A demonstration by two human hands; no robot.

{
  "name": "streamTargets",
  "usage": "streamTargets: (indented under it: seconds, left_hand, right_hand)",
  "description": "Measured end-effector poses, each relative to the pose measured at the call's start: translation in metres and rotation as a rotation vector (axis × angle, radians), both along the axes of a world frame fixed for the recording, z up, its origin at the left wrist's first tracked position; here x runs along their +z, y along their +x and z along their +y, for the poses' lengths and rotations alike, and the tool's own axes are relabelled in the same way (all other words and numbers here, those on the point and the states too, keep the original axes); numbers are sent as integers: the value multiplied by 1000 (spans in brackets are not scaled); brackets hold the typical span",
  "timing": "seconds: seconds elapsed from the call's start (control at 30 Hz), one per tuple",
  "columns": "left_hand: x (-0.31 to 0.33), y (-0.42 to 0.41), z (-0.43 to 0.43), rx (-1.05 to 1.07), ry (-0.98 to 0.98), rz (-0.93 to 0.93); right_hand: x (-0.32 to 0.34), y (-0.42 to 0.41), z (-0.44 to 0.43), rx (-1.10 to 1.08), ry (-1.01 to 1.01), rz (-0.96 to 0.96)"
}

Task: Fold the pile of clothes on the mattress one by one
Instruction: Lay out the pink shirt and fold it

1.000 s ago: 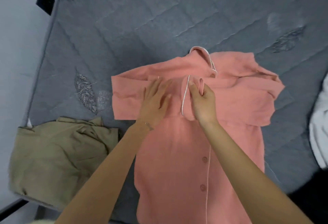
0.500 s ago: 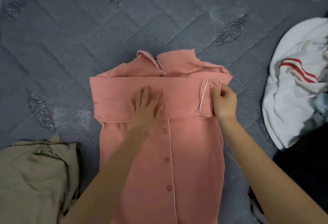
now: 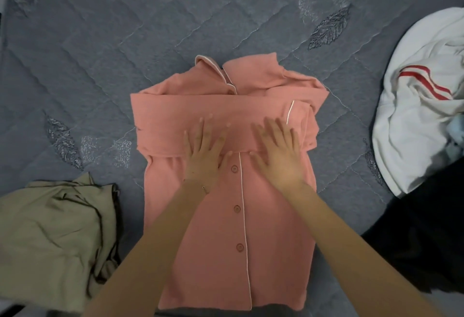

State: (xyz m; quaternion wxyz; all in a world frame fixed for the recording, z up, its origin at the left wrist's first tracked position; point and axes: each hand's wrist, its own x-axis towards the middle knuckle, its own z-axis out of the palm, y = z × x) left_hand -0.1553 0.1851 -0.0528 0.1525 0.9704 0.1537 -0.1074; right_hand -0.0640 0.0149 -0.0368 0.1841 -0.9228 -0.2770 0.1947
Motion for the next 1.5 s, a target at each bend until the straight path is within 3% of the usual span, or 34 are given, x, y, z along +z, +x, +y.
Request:
streamTargets:
  seconds: [0.17, 0.43, 0.7, 0.83, 1.0, 1.07, 1.27, 1.5]
  left_hand:
    - [2, -49, -5, 48, 46, 43]
    - [-7, -175, -37, 94, -16, 282]
    - [4, -282, -56, 532, -98, 406]
    - [20, -304, -57, 780, -282, 266]
    - [28, -306, -48, 875, -523, 77]
    - [30, -302, -46, 900, -604, 62]
    - [25, -294, -49, 973, -704, 195]
    - [59, -243, -56, 1060, -782, -224]
  right_hand:
    - [1, -50, -10, -2, -4, 14]
    - [-9, -141, -76, 63, -217, 157]
    - [5, -210, -125, -143, -367, 221]
    - [14, -233, -132, -363, -240, 360]
    - [23, -239, -119, -882, 165, 490]
    - [24, -233, -113, -1034, 236, 520]
    - [25, -220, -106, -914, -2, 735]
    - [43, -176, -74, -949, 134, 685]
